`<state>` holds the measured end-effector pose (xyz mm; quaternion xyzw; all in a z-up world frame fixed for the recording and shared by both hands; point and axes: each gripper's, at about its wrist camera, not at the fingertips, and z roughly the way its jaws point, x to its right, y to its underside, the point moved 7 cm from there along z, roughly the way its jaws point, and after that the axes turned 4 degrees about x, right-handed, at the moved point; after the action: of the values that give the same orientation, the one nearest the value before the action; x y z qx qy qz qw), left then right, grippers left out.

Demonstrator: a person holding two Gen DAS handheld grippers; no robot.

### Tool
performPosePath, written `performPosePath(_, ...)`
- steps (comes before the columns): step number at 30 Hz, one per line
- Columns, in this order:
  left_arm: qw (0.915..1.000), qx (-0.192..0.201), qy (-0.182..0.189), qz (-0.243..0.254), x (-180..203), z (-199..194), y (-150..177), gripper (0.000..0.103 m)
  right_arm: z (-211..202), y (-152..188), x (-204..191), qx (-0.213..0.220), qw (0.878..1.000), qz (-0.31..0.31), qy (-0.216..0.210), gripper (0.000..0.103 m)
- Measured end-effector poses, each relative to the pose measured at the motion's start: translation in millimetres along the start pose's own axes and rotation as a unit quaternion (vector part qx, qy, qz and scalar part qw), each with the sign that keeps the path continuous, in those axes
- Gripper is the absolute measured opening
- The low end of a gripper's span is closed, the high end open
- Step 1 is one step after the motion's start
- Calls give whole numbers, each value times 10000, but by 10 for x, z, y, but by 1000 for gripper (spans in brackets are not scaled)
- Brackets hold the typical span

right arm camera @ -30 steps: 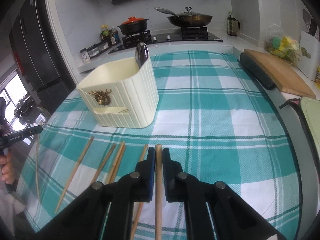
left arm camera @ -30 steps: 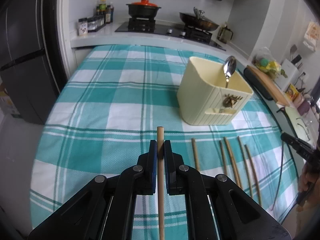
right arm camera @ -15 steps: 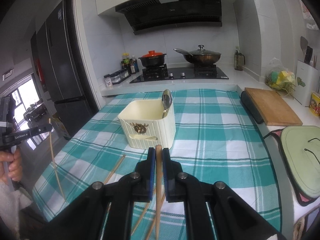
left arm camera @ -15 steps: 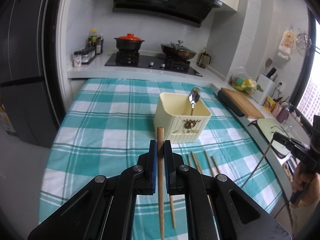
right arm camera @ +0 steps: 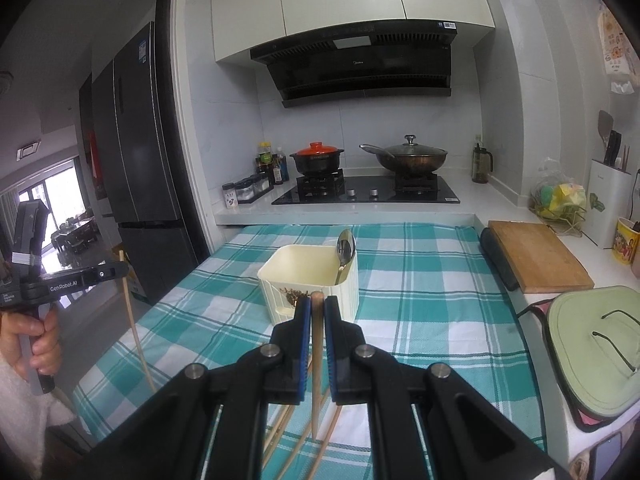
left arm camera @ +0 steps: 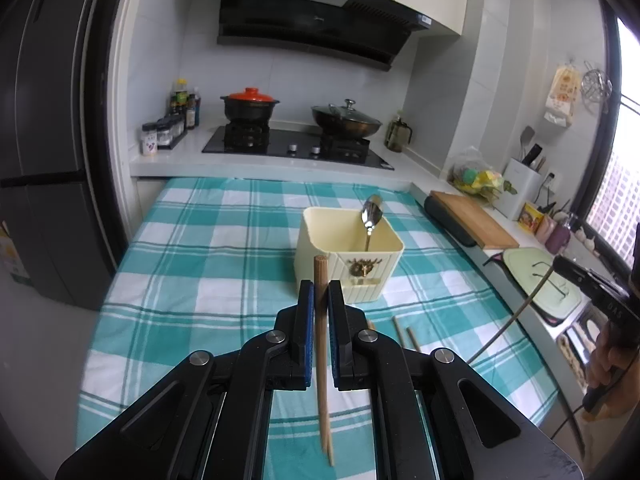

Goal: Organize utensils
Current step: 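Carry the chopstick in the left tool over the caddy while the right tool carries another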

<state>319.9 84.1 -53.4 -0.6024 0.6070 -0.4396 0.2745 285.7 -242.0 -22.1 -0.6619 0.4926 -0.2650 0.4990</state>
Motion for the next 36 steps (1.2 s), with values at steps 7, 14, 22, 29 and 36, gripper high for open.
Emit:
performPosePath(7,10000,3,41,44,48,-21,-8,5,-4,-34,13,21,10000,-22,14,7)
performPosePath(14,9997,160,152,83,92,-35,-342,5,90,-217,9,13,9999,-129,24,7)
performPosePath(22,9974,689,196,92,187,90,-1160,5,364,-931,-29,379,9989,-267,29,7)
performPosePath(29,9939,1095,97,106,370,583,-1713,5,760,-1559,-115,860,9952,-461,71,7)
performPosePath(36,9973,719,-147,7,392,1517,-1615,5,1482,-1512,-65,573,9970,-527,29,7)
